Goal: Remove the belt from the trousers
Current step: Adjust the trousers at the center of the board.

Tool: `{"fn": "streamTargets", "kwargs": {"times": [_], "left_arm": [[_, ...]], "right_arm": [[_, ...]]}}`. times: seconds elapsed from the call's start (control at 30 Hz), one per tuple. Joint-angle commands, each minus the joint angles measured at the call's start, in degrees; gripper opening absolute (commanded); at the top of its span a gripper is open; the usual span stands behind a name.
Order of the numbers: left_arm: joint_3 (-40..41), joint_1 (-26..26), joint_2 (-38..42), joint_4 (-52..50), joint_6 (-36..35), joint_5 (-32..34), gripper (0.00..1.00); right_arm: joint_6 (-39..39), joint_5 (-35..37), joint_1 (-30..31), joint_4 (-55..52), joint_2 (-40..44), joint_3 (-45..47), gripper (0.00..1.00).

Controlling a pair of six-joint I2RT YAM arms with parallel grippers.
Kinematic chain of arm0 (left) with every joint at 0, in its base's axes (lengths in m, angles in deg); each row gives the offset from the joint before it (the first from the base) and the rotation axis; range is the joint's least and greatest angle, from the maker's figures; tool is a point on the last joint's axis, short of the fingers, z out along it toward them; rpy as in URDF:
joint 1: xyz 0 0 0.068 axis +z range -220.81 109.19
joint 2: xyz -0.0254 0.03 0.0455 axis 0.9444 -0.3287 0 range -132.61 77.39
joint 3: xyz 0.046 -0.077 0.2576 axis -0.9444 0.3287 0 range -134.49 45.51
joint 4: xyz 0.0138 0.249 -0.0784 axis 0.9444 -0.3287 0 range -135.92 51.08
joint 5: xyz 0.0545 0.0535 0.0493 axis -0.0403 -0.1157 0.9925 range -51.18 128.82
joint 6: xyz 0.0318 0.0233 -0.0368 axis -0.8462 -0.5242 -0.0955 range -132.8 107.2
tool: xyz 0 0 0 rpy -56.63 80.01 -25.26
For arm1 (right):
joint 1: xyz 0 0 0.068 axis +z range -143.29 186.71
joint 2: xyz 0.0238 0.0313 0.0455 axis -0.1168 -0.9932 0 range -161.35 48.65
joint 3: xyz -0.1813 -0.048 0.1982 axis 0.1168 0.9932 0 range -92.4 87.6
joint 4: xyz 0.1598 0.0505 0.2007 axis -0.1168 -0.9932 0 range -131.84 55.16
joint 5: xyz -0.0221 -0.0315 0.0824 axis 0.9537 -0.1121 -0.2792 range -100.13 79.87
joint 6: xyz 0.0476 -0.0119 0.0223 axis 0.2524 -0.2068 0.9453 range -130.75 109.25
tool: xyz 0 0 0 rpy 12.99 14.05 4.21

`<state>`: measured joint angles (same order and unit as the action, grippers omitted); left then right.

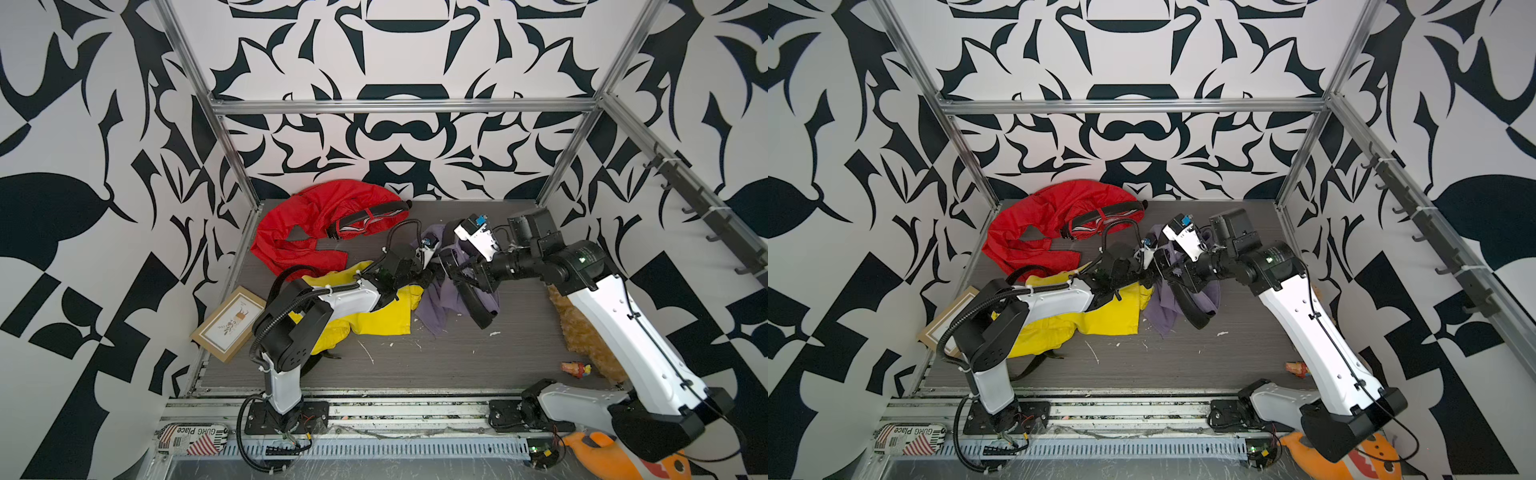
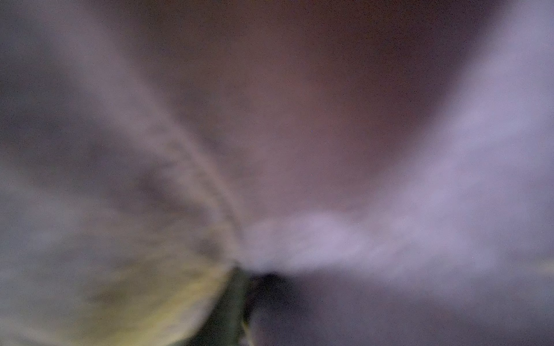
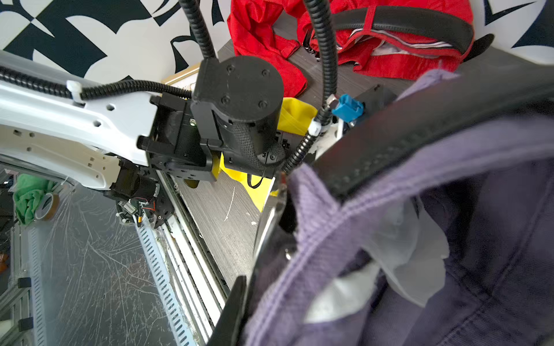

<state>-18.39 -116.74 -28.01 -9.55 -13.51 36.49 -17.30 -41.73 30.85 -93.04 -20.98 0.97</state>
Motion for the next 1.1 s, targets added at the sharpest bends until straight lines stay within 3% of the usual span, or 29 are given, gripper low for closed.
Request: {"fn": "streamTargets", "kwargs": {"times": [0.0, 0.17, 0.33, 0.4, 0.5, 0.67, 0.73, 0.8, 0.93, 1.07], "left_arm": [[-2.83, 2.31, 6.54, 1.69, -3.51, 3.65, 0.00], [-5.35, 3.48, 24.21, -17.86, -12.74, 3.15, 0.00], [-16.43, 3.13, 35.63, -44.14, -12.65, 3.59, 0.00], [-17.31, 3.00, 38.43, -50.26, -11.38, 4.04, 0.00], [-14.11, 3.00, 41.22, -55.66, -7.06, 2.69, 0.00], [1.53, 2.71, 43.03, -49.25, 5.79, -2.66, 0.00], [6.28, 2.39, 41.55, -45.17, 10.63, -4.58, 0.00], [8.96, 1.37, 39.35, -41.93, 13.45, -5.19, 0.00], [9.43, 0.09, 37.07, -39.93, 14.83, -4.99, 0.00], [9.64, 0.05, 38.40, -39.50, 13.70, -4.55, 0.00]], "right_arm": [[-3.23, -3.54, -2.84, 2.62, 0.59, -8.05, 0.00], [-3.50, -4.78, -7.14, -2.01, -5.23, -22.35, 0.00], [-1.47, -7.44, -8.27, -7.65, -10.61, -34.27, 0.00], [-1.10, -9.47, -8.61, -7.88, -10.37, -30.88, 0.00], [0.41, -12.58, -10.56, -5.17, -8.92, -17.13, 0.00], [6.91, -10.77, -12.97, 8.81, -8.67, 8.90, 0.00], [8.68, -7.91, -12.98, 13.58, -10.41, 14.76, 0.08], [9.01, -3.56, -12.98, 15.34, -12.48, 17.07, 0.23], [7.02, 12.39, -12.77, 10.21, -11.71, 15.60, 0.55], [6.19, 26.44, -8.96, 6.38, -4.54, 14.31, 0.62]]}}
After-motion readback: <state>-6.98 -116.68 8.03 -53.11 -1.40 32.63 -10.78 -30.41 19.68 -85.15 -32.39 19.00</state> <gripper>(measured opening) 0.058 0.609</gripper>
